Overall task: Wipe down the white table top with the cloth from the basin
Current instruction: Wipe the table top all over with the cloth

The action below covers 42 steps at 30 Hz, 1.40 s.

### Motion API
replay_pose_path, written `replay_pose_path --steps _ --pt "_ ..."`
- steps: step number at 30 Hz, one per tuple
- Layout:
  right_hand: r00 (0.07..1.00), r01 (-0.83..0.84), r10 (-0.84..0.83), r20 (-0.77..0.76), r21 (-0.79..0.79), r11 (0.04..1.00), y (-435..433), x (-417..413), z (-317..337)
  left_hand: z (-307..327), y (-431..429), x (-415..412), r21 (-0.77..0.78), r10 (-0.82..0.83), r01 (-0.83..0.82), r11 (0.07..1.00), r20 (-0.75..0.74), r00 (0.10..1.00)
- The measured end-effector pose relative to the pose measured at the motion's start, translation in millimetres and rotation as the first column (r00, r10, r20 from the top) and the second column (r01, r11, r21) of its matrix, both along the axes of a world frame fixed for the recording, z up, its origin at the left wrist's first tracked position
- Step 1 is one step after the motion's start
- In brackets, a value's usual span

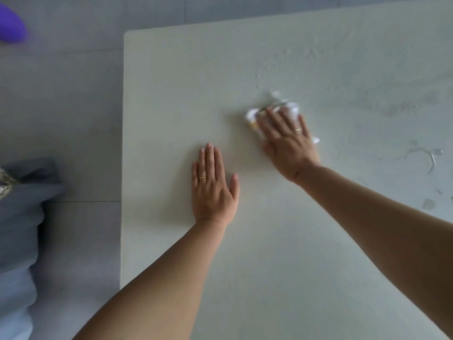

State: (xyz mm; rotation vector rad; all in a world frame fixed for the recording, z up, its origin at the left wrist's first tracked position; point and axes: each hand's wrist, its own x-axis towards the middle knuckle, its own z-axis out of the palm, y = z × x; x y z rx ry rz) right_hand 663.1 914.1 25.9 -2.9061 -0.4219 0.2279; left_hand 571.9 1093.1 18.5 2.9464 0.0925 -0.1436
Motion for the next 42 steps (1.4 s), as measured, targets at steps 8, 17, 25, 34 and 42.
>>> replay_pose_path --steps 8,17,25,34,42 --pt "0.997 0.003 0.001 -0.081 0.044 0.999 86 -11 7 1 -1 2 0.039 -0.007 0.008 0.999 -0.021 1.000" --pt "0.956 0.291 -0.288 -0.050 0.054 0.955 24 41 -1 1 -2 3 0.028 0.014 -0.014 1.000 -0.004 1.000" --pt "0.961 -0.275 0.275 -0.016 -0.019 0.961 42 24 0 2 -2 3 0.029 0.014 -0.013 0.999 -0.022 1.000" --pt "0.947 0.319 -0.313 -0.075 0.081 0.944 55 44 2 11 -6 26 -0.013 0.047 -0.046 0.999 0.061 0.997" --pt "0.991 0.131 -0.130 -0.015 0.013 0.991 -12 81 0 -3 -4 103 -0.001 -0.014 0.014 1.000 0.079 0.997"
